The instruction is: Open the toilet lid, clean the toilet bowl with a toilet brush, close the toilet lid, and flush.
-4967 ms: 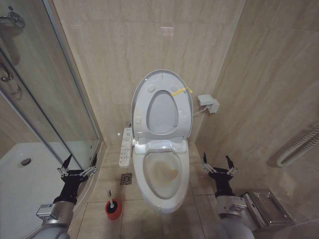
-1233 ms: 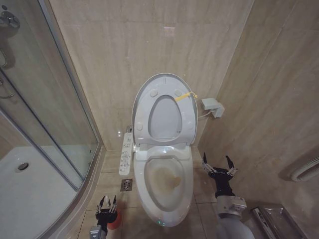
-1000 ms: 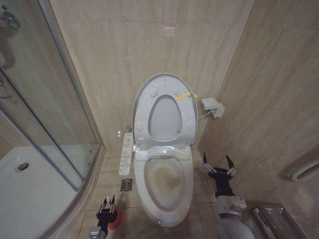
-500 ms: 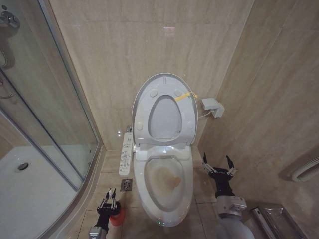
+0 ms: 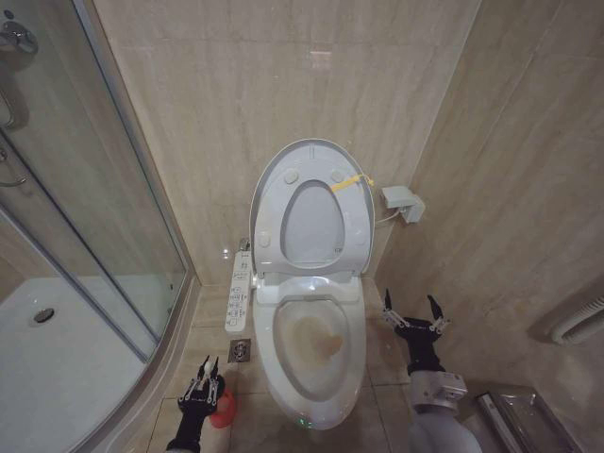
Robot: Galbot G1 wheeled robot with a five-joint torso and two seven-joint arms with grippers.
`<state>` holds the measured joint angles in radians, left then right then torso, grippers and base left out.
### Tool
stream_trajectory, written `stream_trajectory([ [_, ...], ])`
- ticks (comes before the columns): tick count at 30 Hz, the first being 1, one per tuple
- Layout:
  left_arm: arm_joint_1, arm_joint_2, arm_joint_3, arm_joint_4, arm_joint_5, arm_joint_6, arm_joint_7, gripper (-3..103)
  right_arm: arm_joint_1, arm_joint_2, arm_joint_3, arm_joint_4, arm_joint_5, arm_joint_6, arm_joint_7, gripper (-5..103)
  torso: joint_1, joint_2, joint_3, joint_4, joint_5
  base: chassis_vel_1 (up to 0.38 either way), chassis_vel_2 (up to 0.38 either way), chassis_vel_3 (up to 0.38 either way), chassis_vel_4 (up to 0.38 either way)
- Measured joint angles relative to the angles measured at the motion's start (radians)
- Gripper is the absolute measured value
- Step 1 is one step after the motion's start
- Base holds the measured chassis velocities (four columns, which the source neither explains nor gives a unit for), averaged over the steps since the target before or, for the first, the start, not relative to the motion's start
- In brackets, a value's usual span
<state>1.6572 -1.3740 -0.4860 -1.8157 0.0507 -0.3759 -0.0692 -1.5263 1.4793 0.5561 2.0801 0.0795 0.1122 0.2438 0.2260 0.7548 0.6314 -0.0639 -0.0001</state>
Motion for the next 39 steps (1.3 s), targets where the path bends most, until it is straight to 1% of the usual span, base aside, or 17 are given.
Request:
stream_trajectory([
  [1,0.031,0.009,-0.002,-0.069,0.001,0.01,-0.004,21,0.0,0.0,0.0,0.0,0.0,0.0,0.0,100,0.0,0.0,0.0,0.0,0.0003,0.0,0.0,0.0,0.0],
  [2,0.031,0.009,-0.002,-0.069,0.001,0.01,-0.004,21,0.0,0.0,0.0,0.0,0.0,0.0,0.0,100,0.0,0.0,0.0,0.0,0.0003,0.0,0.0,0.0,0.0],
  [5,0.067,0.016,-0.011,-0.158,0.008,0.033,-0.027,21,0.0,0.0,0.0,0.0,0.0,0.0,0.0,100,0.0,0.0,0.0,-0.0001,0.0001,0.0,0.0,0.0,0.0],
  [6,0.088,0.018,-0.014,-0.204,0.008,0.051,-0.049,21,0.0,0.0,0.0,0.0,0.0,0.0,0.0,100,0.0,0.0,0.0,0.0,0.0002,0.0,0.0,0.0,0.0],
  [7,0.088,0.018,-0.014,-0.204,0.008,0.051,-0.049,21,0.0,0.0,0.0,0.0,0.0,0.0,0.0,100,0.0,0.0,0.0,0.0,0.0002,0.0,0.0,0.0,0.0],
  [9,0.113,0.017,-0.012,-0.255,0.006,0.063,-0.064,21,0.0,0.0,0.0,0.0,0.0,0.0,0.0,100,0.0,0.0,0.0,0.0,0.0001,0.0,0.0,0.0,0.0],
  [11,0.142,0.013,0.0,-0.321,0.007,0.064,-0.074,21,0.0,0.0,0.0,0.0,0.0,0.0,0.0,100,0.0,0.0,0.0,0.0,0.0001,0.0,0.0,0.0,0.0],
  [12,0.142,0.013,0.0,-0.321,0.007,0.064,-0.074,21,0.0,0.0,0.0,0.0,0.0,0.0,0.0,100,0.0,0.0,0.0,0.0,0.0001,0.0,0.0,0.0,0.0],
  [16,0.187,0.001,0.042,-0.457,0.012,0.054,-0.076,21,0.0,0.0,0.0,0.0,0.0,0.0,0.0,100,0.0,0.0,0.0,0.0,0.0001,0.0,0.0,0.0,0.0],
  [17,0.187,0.001,0.042,-0.457,0.012,0.054,-0.076,21,0.0,0.0,0.0,0.0,0.0,0.0,0.0,100,0.0,0.0,0.0,0.0,0.0001,0.0,0.0,0.0,0.0],
  [19,0.205,0.001,0.067,-0.516,0.013,0.05,-0.075,21,0.0,0.0,0.0,0.0,0.0,0.0,0.0,100,0.0,0.0,0.0,0.0001,0.0002,0.0,0.0,0.0,0.0],
  [23,0.211,0.005,0.101,-0.571,0.011,0.043,-0.064,21,0.0,0.0,0.0,0.0,0.0,0.0,0.0,100,0.0,0.0,0.0,-0.0001,0.0003,0.0,0.0,0.0,0.0],
  [29,0.198,0.014,0.136,-0.582,-0.003,0.029,-0.036,21,0.0,0.0,0.0,0.0,0.0,0.0,0.0,100,0.0,0.0,0.0,0.0,0.0002,0.0,0.0,0.0,0.0],
  [33,0.143,0.036,0.182,-0.557,-0.08,0.027,0.002,21,0.0,0.0,0.0,0.0,0.0,0.0,0.0,100,0.0,0.0,0.0,0.0,0.0001,0.0,0.0,0.0,0.0],
  [35,0.13,0.04,0.188,-0.548,-0.092,0.027,0.007,21,0.0,0.0,0.0,0.0,0.0,0.0,0.0,100,0.0,0.0,0.0,0.0,0.0001,0.0,0.0,0.0,0.0],
  [37,0.073,0.063,0.211,-0.503,-0.143,0.03,0.028,21,0.0,0.0,0.0,0.0,0.0,0.0,0.0,100,0.0,0.0,0.0,-0.0001,0.0001,0.0,0.0,0.0,0.0],
  [39,0.054,0.072,0.214,-0.487,-0.163,0.032,0.036,21,0.0,0.0,0.0,0.0,0.0,0.0,0.0,100,0.0,0.0,0.0,0.0,0.0,0.0,0.0,0.0,0.0],
])
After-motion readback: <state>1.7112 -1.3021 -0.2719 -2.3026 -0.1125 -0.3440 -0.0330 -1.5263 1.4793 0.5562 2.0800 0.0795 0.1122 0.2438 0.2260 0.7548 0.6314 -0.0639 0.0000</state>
